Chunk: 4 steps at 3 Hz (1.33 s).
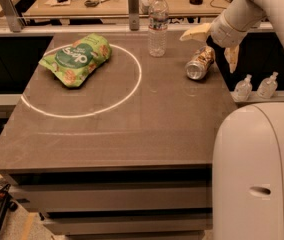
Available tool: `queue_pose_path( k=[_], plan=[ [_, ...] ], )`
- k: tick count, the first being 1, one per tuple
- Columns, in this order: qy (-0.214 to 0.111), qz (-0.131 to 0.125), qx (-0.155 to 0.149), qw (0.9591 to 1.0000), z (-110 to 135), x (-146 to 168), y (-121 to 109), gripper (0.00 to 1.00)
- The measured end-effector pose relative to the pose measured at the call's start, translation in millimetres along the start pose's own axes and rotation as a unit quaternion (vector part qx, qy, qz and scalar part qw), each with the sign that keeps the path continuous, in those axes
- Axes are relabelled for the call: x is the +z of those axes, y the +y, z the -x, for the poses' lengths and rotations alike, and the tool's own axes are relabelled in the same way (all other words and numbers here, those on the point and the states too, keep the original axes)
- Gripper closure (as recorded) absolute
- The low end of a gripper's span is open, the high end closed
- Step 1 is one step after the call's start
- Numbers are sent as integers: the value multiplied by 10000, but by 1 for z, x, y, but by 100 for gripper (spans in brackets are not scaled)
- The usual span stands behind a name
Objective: Place orange can upright
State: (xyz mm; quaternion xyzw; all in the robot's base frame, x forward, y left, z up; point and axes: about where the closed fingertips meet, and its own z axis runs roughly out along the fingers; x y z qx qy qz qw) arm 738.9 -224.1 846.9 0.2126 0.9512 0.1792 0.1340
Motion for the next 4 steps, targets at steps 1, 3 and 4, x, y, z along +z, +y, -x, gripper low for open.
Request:
queue_pose_path(
  k=[1, 3, 4],
  plan=[
    [142, 9, -3, 9999, -6, 8, 4, 0],
    [234, -176, -103, 9995, -11, 11, 5, 40],
    [279, -353, -138, 9989, -13, 11, 0, 63]
  ],
)
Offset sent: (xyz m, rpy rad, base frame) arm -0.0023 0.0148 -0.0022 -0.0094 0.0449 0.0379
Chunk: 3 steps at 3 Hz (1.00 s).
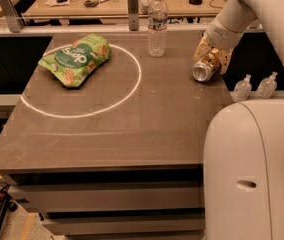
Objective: Place orange can upright
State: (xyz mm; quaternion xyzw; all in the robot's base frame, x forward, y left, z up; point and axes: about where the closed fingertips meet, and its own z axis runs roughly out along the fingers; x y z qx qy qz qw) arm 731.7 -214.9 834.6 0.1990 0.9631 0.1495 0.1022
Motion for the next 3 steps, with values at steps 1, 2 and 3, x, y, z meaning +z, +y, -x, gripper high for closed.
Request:
queue_pose_path(
  k=[1, 2, 3],
  plan=[
    [-54, -254, -198, 9995, 2, -3, 2, 87],
    [-330, -372, -963, 9941, 7, -21, 27, 100],
    [-595, -161, -2052, 9768, 6, -45, 55, 100]
  ],
)
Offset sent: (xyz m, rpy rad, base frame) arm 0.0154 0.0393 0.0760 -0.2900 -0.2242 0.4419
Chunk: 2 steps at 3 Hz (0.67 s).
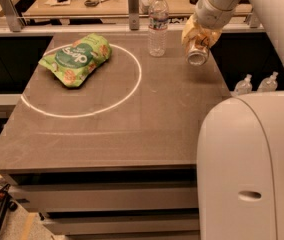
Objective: Place orange can upright
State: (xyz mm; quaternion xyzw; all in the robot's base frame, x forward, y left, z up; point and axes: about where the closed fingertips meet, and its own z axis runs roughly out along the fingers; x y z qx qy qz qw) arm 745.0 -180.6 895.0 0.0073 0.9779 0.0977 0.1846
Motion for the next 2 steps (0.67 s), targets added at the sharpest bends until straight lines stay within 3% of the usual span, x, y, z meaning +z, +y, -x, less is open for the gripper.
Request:
queue_pose_path(
  k=[1, 2],
  plan=[
    [-456, 347, -983, 9935, 5, -30, 17, 100],
    [-981, 518, -1962, 9743, 1, -61, 31, 100]
  ],
)
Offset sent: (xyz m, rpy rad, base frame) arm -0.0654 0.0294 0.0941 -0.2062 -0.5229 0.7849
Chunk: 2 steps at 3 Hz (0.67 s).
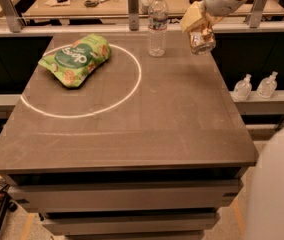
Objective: Place orange can upright
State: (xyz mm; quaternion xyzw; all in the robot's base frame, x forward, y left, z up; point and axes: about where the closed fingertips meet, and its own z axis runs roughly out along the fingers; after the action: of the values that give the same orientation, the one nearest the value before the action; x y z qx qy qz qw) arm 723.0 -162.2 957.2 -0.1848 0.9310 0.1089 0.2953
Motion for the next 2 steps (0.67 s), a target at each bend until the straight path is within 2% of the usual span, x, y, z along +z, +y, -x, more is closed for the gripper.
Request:
queue_pose_path(
  k=[1, 2],
  plan=[
    [-459, 225, -837, 9952, -11, -25, 17, 100],
    [-709, 581, -1465, 9850, -27, -37, 31, 100]
  ],
)
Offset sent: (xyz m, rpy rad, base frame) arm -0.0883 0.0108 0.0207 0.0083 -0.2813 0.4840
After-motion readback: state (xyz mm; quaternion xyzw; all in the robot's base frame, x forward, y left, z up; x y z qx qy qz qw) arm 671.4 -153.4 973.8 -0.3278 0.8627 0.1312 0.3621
